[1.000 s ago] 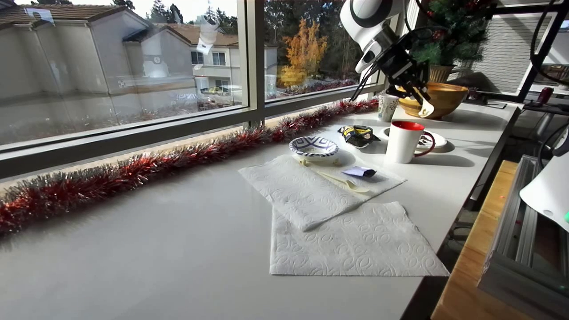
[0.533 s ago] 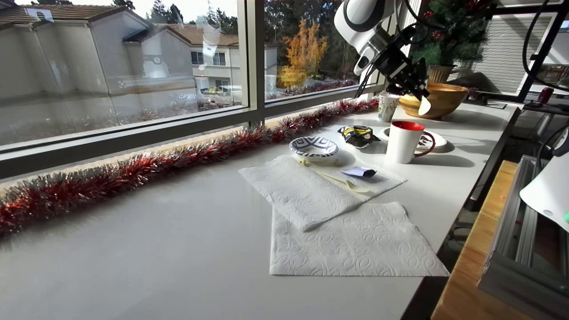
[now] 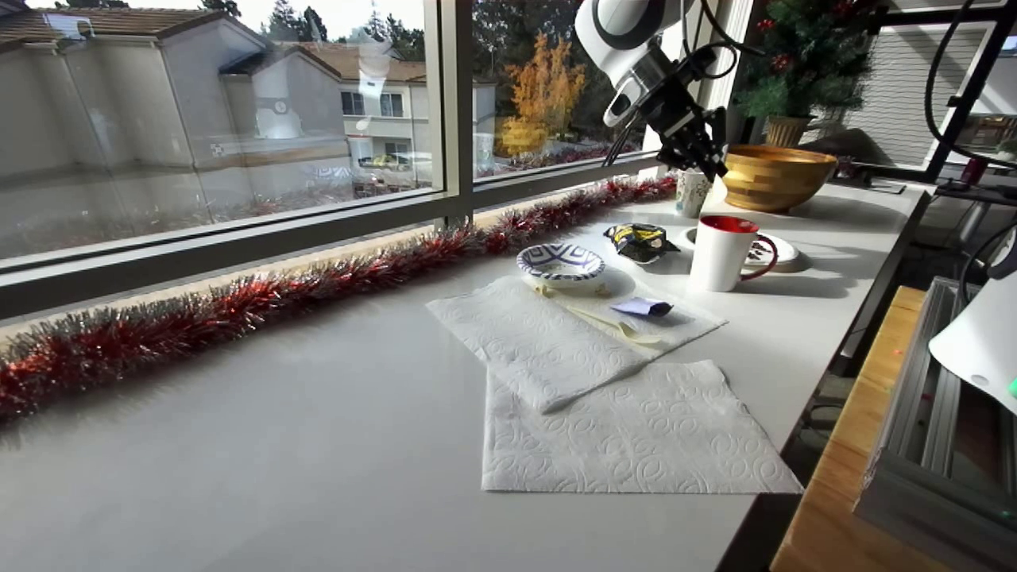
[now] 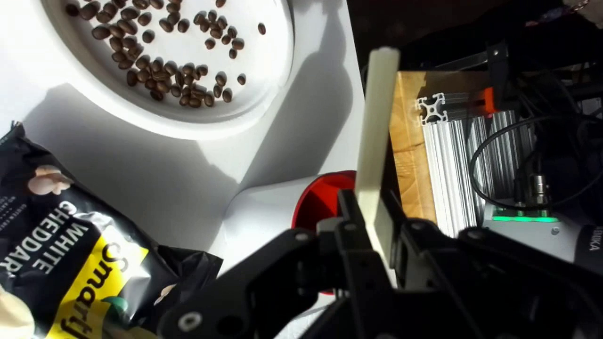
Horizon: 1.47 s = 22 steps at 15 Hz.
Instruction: Using the spoon, move one object from the plate to the left, to the cup
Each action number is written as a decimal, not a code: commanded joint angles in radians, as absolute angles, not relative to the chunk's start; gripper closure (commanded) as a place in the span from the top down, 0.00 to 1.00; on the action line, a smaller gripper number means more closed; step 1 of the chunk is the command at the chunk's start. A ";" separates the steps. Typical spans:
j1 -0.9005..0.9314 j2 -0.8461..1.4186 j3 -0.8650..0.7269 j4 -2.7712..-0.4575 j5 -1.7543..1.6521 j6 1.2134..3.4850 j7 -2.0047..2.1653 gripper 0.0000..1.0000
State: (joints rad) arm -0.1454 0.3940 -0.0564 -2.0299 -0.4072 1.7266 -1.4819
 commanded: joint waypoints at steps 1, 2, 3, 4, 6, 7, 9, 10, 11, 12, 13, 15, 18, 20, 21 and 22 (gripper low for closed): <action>-0.172 0.348 -0.012 -2.046 -0.300 1.804 -1.608 0.03; -0.172 0.345 -0.004 -2.047 -0.267 1.835 -1.632 0.03; -0.170 0.350 0.007 -2.042 -0.225 1.849 -1.665 0.03; -0.170 0.356 0.016 -2.036 -0.177 1.872 -1.688 0.03; -0.167 0.373 0.037 -2.023 -0.080 1.921 -1.730 0.03; -0.167 0.383 0.047 -2.016 -0.032 1.950 -1.746 0.03; -0.168 0.403 0.066 -2.000 0.057 1.999 -1.785 0.03; -0.162 0.416 0.068 -1.991 0.080 2.024 -1.784 0.03; -0.160 0.429 0.072 -1.984 0.103 2.048 -1.788 0.03; -0.156 0.444 0.074 -1.976 0.115 2.070 -1.782 0.03; -0.154 0.462 0.075 -1.966 0.124 2.088 -1.776 0.03; -0.154 0.494 0.082 -1.952 0.139 2.124 -1.775 0.03; -0.151 0.535 0.090 -1.939 0.141 2.184 -1.760 0.03; -0.154 0.565 0.097 -1.925 0.144 2.200 -1.758 0.03; -0.153 0.581 0.099 -1.918 0.141 2.209 -1.754 0.03; -0.154 0.594 0.103 -1.912 0.143 2.222 -1.752 0.03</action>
State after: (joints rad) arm -0.1496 0.5448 0.0889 -1.9501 0.1170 2.1951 -1.7559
